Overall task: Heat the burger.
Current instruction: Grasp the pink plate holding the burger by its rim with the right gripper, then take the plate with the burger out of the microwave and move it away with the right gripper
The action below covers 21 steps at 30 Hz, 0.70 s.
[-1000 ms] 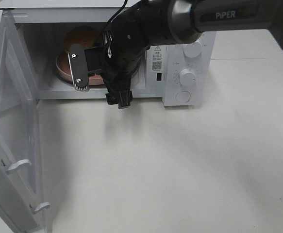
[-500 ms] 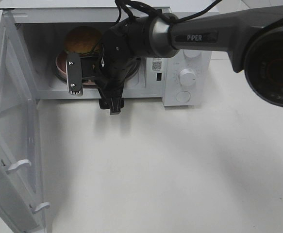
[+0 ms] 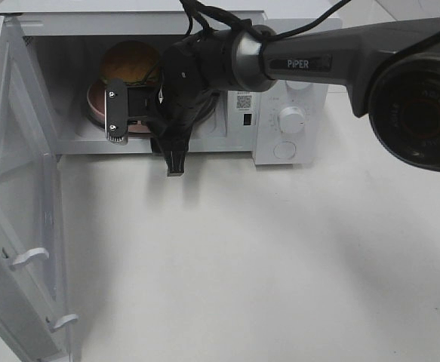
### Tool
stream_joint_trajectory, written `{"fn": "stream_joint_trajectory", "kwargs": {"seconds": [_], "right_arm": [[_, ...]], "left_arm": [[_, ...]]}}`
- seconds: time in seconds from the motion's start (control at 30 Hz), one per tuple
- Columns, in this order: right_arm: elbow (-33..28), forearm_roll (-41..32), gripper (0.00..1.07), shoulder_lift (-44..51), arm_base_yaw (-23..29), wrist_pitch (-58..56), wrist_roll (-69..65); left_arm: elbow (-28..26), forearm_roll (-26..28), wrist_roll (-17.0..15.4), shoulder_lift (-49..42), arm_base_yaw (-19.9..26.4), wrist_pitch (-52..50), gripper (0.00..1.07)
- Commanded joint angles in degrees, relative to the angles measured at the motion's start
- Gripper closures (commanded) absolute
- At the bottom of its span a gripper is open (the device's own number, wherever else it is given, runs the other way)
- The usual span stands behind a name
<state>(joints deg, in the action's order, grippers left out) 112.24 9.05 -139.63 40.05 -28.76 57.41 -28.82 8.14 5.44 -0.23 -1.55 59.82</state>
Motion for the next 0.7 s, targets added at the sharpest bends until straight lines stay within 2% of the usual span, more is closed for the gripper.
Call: {"fn": "stream_joint_trajectory", "kwargs": {"seconds": [0.03,0.07,0.1,0.17,0.7], "right_arm": [[0.29,-0.57,0.97,0.23,-0.11,-1.26,-0.11],[0.29,-0.57,0.97,0.23,-0.11,-1.26,-0.11],[0.29,-0.57,1.03,0.52,-0.11,-1.49,-0.11],[0.29,-0.57,1.07,0.8,-0.06,-2.18,0.0],[-0.57,-0.34,1.07,4.18,0.63,-5.96,3.21]], "left_arm": [[0.17,0.0,0.11,-1.09,0.17,-0.46,0.06],[0.17,0.0,0.11,-1.09,0.17,-0.46,0.06],[0.17,0.0,0.11,-1.09,0.17,-0.46,0.06],[0.17,0.0,0.11,-1.09,0.17,-0.46,0.06],[0.17,0.0,0.11,-1.09,0.17,-0.46,0.06]]}}
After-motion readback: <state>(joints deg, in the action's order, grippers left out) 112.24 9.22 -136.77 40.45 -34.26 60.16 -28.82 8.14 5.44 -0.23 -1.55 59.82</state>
